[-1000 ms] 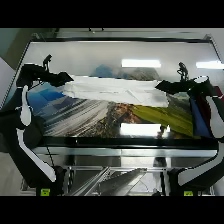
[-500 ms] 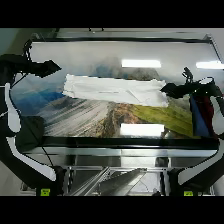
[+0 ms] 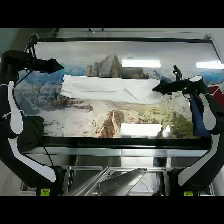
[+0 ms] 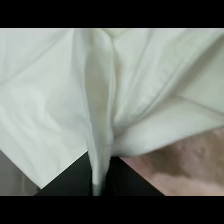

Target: Fold the shirts.

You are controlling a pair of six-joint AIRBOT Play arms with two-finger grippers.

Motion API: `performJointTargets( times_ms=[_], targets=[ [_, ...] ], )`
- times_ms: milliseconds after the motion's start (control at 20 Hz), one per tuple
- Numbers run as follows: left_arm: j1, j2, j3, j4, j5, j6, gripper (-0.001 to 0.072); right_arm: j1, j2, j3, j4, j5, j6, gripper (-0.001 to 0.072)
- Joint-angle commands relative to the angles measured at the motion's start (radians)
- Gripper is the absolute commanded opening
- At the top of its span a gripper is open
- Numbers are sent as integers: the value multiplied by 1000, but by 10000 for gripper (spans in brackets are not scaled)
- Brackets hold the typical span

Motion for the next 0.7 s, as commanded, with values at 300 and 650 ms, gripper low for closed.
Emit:
performJointTargets(
  times_ms=[300, 650],
  targets=[
    [-371, -175, -2, -107, -106, -82, 12, 28, 120, 224, 48, 247, 54, 27],
    [-674, -433, 194, -105, -197, -209, 12, 35, 269, 225, 47, 290, 53, 27]
  ],
)
